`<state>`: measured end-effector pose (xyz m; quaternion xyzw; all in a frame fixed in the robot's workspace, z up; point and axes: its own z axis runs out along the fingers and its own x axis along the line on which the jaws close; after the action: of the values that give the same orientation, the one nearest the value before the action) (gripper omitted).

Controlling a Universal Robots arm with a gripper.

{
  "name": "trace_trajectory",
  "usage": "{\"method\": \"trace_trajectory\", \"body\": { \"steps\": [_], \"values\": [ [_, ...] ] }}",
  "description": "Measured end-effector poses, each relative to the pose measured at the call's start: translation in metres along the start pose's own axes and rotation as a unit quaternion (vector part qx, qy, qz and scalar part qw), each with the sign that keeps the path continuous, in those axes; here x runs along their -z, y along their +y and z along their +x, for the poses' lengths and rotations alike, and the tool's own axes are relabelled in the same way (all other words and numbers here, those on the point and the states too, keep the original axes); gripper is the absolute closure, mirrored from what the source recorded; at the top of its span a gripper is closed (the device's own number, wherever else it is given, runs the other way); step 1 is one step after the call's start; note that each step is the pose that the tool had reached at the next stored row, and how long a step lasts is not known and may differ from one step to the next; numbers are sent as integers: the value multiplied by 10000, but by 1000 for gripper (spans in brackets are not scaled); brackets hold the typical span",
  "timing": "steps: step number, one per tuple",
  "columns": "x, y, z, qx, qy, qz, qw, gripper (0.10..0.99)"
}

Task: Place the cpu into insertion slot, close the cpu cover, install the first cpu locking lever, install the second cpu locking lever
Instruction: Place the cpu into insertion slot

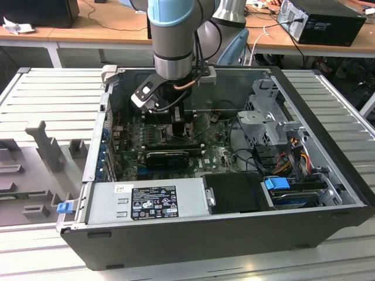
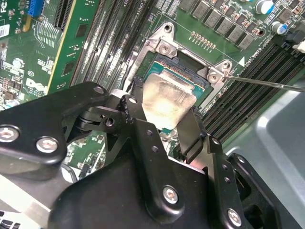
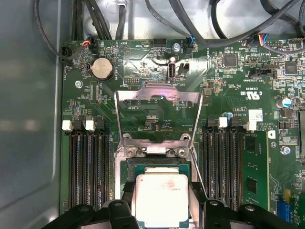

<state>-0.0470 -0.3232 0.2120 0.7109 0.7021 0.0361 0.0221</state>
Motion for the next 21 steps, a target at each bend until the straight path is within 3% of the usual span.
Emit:
{"method": "trace_trajectory", "body": {
  "steps": [6, 21],
  "values": [
    [-73, -7, 52, -11, -1, 1, 10000, 557],
    [-109, -13, 51, -75, -7, -1, 10000, 557]
  ]
}}
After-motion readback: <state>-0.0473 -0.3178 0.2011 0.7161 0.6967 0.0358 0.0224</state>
